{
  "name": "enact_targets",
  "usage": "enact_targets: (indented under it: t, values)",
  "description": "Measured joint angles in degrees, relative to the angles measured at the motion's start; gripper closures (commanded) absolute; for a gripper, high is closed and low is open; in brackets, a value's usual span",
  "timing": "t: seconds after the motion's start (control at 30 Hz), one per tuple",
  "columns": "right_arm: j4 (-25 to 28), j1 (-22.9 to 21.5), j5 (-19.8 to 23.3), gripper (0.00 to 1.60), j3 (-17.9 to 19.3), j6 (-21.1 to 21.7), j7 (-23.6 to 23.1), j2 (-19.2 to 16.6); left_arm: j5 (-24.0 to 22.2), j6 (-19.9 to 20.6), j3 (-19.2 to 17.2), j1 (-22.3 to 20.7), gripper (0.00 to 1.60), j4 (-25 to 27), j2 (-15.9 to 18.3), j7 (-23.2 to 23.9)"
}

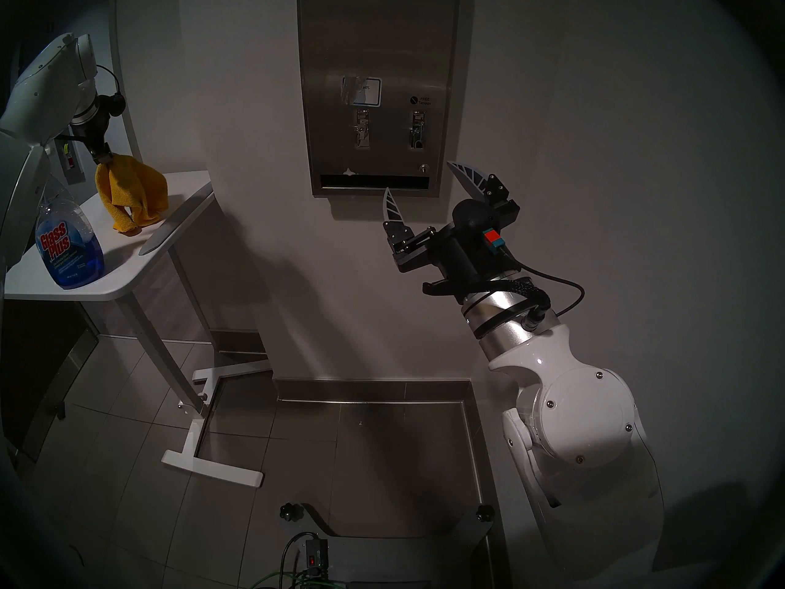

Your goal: Pick up the cloth and wipe the surface

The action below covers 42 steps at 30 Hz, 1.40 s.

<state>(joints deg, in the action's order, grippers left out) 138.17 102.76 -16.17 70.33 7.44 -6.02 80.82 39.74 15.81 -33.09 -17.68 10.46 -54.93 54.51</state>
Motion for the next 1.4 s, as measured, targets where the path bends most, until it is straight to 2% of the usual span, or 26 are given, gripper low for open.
enact_targets:
  t: [0.23,0.47,0.8,1.13,1.4]
  values:
    - [0.0,-0.2,0.7,0.0,0.6,0.0,-0.9,0.0,-2.3,1.1,-2.3,1.6,0.0,-1.3,-1.3,0.2]
    - [0.0,-1.1,1.2,0.0,3.5,-0.1,-0.8,0.2,-4.3,1.9,-3.8,3.8,0.0,-2.4,-2.8,1.0]
    - [0.0,-1.8,2.5,0.0,6.0,0.0,-1.4,0.1,-5.6,1.2,-4.7,5.5,0.0,-3.1,-3.4,4.4]
    - [0.0,-1.5,3.6,0.0,4.2,0.0,-4.0,-0.3,-8.3,1.4,-8.3,4.1,0.0,-1.5,-3.2,0.2]
    - [0.0,-0.9,4.2,0.0,3.5,0.2,-5.5,-0.6,-11.5,2.5,-13.2,1.9,0.0,3.8,-3.5,-4.0]
